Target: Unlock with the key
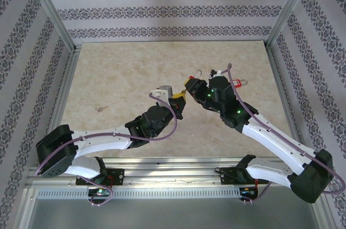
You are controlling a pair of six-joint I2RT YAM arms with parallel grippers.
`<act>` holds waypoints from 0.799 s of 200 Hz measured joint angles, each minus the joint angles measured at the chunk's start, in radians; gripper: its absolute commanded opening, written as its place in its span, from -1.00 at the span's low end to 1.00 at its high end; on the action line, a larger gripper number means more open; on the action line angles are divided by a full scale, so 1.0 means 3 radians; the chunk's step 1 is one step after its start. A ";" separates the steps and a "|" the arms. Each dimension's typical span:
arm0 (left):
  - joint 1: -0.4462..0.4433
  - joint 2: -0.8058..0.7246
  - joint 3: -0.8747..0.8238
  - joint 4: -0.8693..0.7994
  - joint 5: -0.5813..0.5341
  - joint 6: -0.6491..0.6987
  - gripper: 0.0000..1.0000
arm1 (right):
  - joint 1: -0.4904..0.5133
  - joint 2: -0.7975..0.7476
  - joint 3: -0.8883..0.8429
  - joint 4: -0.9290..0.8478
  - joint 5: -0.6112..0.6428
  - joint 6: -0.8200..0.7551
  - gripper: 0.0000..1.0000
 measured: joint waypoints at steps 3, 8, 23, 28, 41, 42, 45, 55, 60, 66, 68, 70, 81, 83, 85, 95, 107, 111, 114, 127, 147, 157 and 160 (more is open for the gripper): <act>0.0000 0.0000 0.0000 -0.0001 -0.0005 0.0001 -1.00 | 0.0006 0.0000 -0.0005 0.0009 0.0005 0.0003 -0.81; 0.0001 -0.0001 0.0000 -0.0001 -0.0009 0.0001 -1.00 | 0.0010 0.0000 -0.0014 0.0025 0.0009 0.0005 -0.81; 0.0005 -0.0001 0.0000 -0.0005 -0.0025 0.0001 -1.00 | 0.0031 0.0000 -0.0053 0.0097 0.0020 0.0010 -0.82; 0.0006 -0.0003 -0.0001 -0.0008 -0.0033 0.0001 -1.00 | 0.0036 -0.0001 -0.0064 0.0111 0.0031 0.0013 -0.82; 0.0023 -0.0003 -0.0001 -0.0008 -0.0031 0.0001 -1.00 | 0.0061 -0.0001 -0.0086 0.0151 0.0064 0.0023 -0.82; 0.0023 -0.0003 -0.0001 -0.0008 -0.0029 0.0001 -1.00 | 0.0066 -0.0001 -0.0089 0.0155 0.0065 0.0027 -0.82; 0.0023 -0.0003 -0.0001 -0.0006 -0.0028 0.0001 -1.00 | 0.0076 -0.0001 -0.0094 0.0163 0.0069 0.0031 -0.82; 0.0025 -0.0003 -0.0001 -0.0005 -0.0024 0.0003 -1.00 | 0.0121 -0.0001 -0.0112 0.0183 0.0095 0.0046 -0.82; 0.0025 -0.0003 -0.0001 -0.0006 -0.0024 0.0003 -1.00 | 0.0141 -0.0001 -0.0118 0.0192 0.0126 0.0058 -0.82; 0.0025 0.0001 -0.0001 -0.0005 -0.0023 0.0003 -1.00 | 0.0159 -0.0001 -0.0128 0.0206 0.0167 0.0072 -0.83; 0.0025 0.0003 -0.0001 -0.0005 -0.0020 0.0004 -1.00 | 0.0161 -0.0001 -0.0130 0.0209 0.0174 0.0078 -0.83; 0.0027 0.0005 -0.0001 -0.0005 -0.0020 0.0004 -1.00 | 0.0168 -0.0001 -0.0131 0.0214 0.0186 0.0084 -0.83; 0.0028 0.0019 0.0006 -0.0003 -0.0023 0.0008 -1.00 | 0.0198 -0.0001 -0.0144 0.0234 0.0261 0.0098 -0.83; 0.0028 0.0024 0.0011 -0.0003 -0.0023 0.0013 -1.00 | 0.0205 -0.0001 -0.0145 0.0237 0.0275 0.0103 -0.83; 0.0028 0.0032 0.0017 -0.0003 -0.0024 0.0013 -1.00 | 0.0209 -0.0001 -0.0146 0.0237 0.0285 0.0104 -0.83; 0.0032 0.0065 0.0036 0.0006 -0.0031 0.0022 -1.00 | 0.0229 -0.0001 -0.0148 0.0233 0.0365 0.0111 -0.83; 0.0041 0.0108 0.0042 0.0057 -0.0028 0.0041 -1.00 | 0.0257 -0.0001 -0.0148 0.0225 0.0464 0.0135 -0.83; 0.0041 0.0121 0.0042 0.0083 -0.0020 0.0052 -1.00 | 0.0266 0.0000 -0.0148 0.0226 0.0477 0.0154 -0.83; 0.0042 0.0132 0.0042 0.0102 -0.0017 0.0055 -1.00 | 0.0276 0.0000 -0.0149 0.0223 0.0487 0.0161 -0.83; 0.0045 0.0164 0.0043 0.0158 -0.0010 0.0100 -1.00 | 0.0295 0.0003 -0.0155 0.0224 0.0547 0.0196 -0.83; 0.0047 0.0192 0.0043 0.0172 0.0019 0.0193 -1.00 | 0.0295 0.0003 -0.0156 0.0170 0.0585 0.0234 -0.83; 0.0047 0.0192 0.0043 0.0164 0.0028 0.0248 -1.00 | 0.0295 0.0001 -0.0156 0.0149 0.0587 0.0252 -0.83; 0.0047 0.0192 0.0043 0.0158 0.0032 0.0268 -1.00 | 0.0295 0.0001 -0.0156 0.0142 0.0587 0.0254 -0.83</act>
